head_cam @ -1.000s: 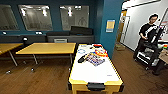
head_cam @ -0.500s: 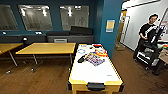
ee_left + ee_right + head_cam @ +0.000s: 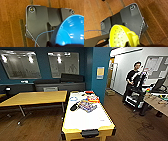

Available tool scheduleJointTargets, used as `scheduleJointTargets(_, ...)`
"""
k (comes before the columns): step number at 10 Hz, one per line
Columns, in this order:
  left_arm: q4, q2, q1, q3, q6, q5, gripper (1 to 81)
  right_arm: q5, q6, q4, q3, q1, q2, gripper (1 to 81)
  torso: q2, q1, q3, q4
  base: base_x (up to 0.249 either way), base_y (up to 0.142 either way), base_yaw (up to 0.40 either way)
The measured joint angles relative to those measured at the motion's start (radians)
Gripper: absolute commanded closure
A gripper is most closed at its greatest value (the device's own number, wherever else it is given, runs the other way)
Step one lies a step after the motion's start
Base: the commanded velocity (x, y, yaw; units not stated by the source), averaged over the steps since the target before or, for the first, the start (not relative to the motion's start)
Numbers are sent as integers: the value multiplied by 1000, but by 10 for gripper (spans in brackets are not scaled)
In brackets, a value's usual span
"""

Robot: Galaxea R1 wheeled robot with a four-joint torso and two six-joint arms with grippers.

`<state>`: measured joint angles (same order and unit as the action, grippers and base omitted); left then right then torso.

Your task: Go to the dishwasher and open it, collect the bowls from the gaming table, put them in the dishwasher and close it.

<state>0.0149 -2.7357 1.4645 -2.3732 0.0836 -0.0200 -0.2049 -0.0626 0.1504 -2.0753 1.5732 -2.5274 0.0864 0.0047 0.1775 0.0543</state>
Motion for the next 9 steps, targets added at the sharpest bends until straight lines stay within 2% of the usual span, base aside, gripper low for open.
scheduleJointTargets(9, 3, -68, 7, -3, -1, 16, 811, -3, 1, -7, 1, 15, -15, 811, 0, 0, 0, 0, 0, 0, -383)
